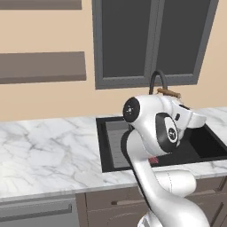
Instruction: Open the cabinet, pick the kettle from the cabinet, and place it in the sink.
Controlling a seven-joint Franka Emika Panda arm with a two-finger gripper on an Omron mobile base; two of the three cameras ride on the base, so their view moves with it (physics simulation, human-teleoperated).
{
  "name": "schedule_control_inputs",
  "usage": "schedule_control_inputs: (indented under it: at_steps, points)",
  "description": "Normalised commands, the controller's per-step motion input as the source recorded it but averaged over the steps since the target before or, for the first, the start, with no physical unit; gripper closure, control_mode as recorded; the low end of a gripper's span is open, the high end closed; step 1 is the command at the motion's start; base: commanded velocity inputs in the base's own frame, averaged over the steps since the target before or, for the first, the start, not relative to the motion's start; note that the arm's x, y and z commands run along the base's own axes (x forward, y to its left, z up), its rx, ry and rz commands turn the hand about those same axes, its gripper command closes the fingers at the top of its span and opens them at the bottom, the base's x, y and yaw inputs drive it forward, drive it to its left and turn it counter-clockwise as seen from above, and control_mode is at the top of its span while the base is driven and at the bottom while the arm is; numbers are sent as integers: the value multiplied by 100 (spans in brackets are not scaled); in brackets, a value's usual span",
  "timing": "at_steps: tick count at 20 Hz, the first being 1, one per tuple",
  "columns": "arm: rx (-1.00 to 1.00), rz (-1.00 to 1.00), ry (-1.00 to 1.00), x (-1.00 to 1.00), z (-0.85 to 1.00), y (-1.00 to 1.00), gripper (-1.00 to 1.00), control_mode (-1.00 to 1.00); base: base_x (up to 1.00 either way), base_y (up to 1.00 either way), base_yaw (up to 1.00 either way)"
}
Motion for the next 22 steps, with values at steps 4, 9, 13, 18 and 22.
schedule_control_inputs:
  at_steps: [4, 9, 13, 18, 22]
  points:
    - [0, -12, 16, -14, -8, -20, 100, -100, 0, 0, 0]
    - [0, -11, 15, -28, -12, -13, 100, -100, 0, 0, 0]
    - [0, -6, 11, -16, -15, -23, 100, -100, 0, 0, 0]
    - [0, -2, 11, -3, -13, -33, 100, -100, 0, 0, 0]
    - [0, 0, 10, -16, -7, -35, 100, -100, 0, 0, 0]
